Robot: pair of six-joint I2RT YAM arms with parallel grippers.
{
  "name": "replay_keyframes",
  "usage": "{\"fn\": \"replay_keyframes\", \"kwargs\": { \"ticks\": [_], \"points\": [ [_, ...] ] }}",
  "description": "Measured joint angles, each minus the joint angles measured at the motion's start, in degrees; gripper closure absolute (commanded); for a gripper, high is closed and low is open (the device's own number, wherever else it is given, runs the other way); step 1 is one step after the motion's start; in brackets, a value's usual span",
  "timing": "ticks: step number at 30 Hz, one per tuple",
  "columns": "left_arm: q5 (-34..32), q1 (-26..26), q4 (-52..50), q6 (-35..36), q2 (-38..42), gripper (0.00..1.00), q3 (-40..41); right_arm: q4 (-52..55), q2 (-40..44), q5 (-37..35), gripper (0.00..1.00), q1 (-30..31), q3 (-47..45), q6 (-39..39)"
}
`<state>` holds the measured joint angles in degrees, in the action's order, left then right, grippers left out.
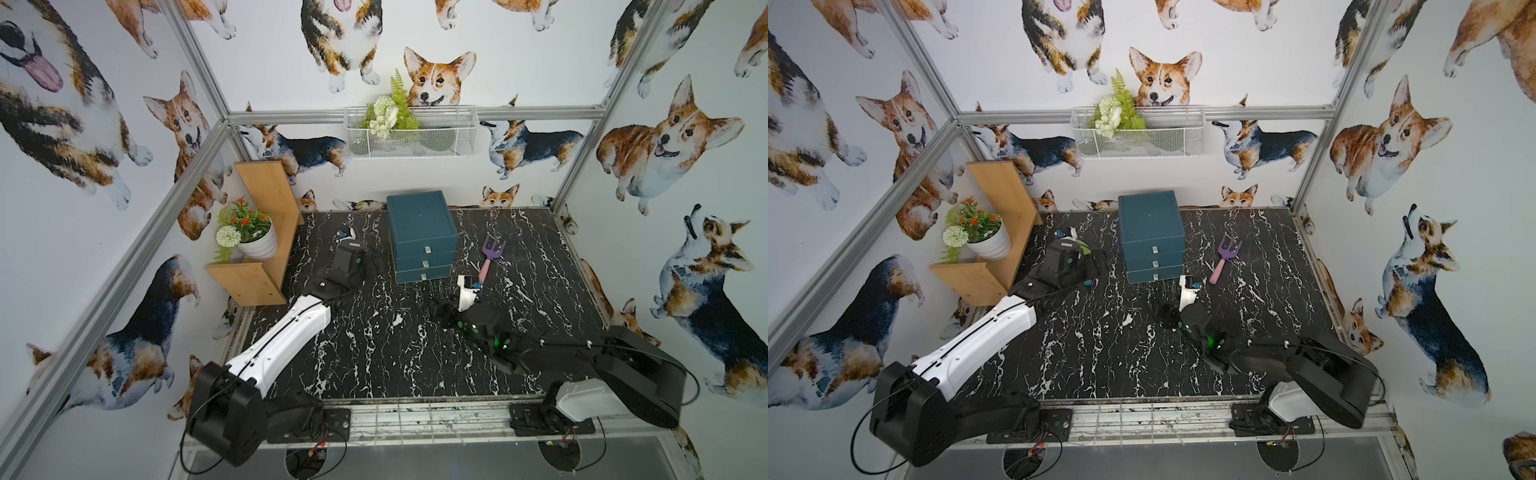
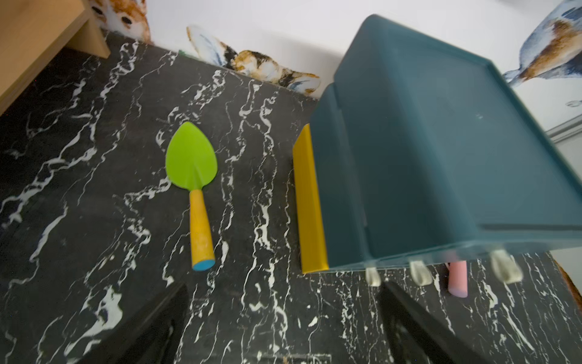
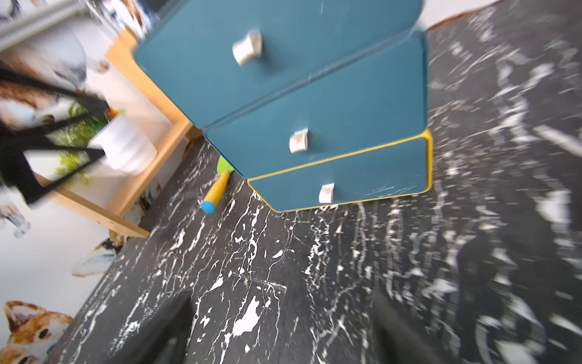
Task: Place the transparent tape into the drawer according to color
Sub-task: Close the drawer of the storage box, then reset both arms
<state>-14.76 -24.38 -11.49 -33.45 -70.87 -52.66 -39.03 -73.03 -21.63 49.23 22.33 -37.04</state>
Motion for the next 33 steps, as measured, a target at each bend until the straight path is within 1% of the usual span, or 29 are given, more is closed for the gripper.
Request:
{"fn": "replay_keyframes", "kwargs": {
  "ticks": [3,5,8,10,12,15,17,20,22,24,28,31,33],
  "points": [
    [-1.01,0.00,2.21,-0.20,4.33,0.01,3.72,7.15,9.73,-4.46,0.00,-0.07,-0.83,0.39],
    [-1.99,-0.02,6.62,0.35,7.87,0.00,7.30,10.08,14.19,-6.99,0.00,-0.11,-0.83,2.32],
    [-4.00,0.02,14.05,3.61,12.81,0.01,14.86,16.65,17.14,-9.90,0.00,-1.40,0.76,4.66],
    [-5.42,0.26,17.00,6.47,13.81,0.01,18.03,20.52,17.92,-10.23,0.00,-4.33,2.78,5.22],
    [-7.89,0.96,20.52,10.99,13.46,0.01,19.96,23.04,18.93,-10.10,0.00,-7.32,4.07,6.03],
    [-11.30,3.32,27.17,18.18,10.14,0.01,21.68,24.22,21.11,-11.08,0.00,-8.81,3.80,8.09],
    [-12.79,6.19,30.18,21.22,6.97,0.01,22.75,23.78,22.51,-11.76,0.00,-8.96,3.06,10.29],
    [-13.92,10.21,34.91,24.50,2.08,0.01,24.17,23.37,23.02,-14.60,0.00,-9.84,2.82,13.14],
    [-14.99,11.41,39.95,27.17,-1.57,0.01,25.99,23.37,22.43,-15.98,0.00,-11.28,3.28,14.12],
    [-14.95,12.72,44.98,30.32,-5.75,0.01,28.30,23.74,21.75,-16.31,0.00,-13.25,3.98,14.86],
    [-14.58,15.06,55.01,33.51,-11.80,0.01,31.95,23.71,22.56,-15.82,0.00,-16.87,3.32,15.21],
    [-11.63,15.43,63.87,34.93,-15.43,0.01,34.62,21.22,24.33,-15.52,0.00,-19.28,-0.42,16.48],
    [-9.40,16.31,67.06,35.12,-16.20,0.01,35.47,16.98,25.07,-15.37,0.00,-20.72,-4.61,18.73]
  ]
}}
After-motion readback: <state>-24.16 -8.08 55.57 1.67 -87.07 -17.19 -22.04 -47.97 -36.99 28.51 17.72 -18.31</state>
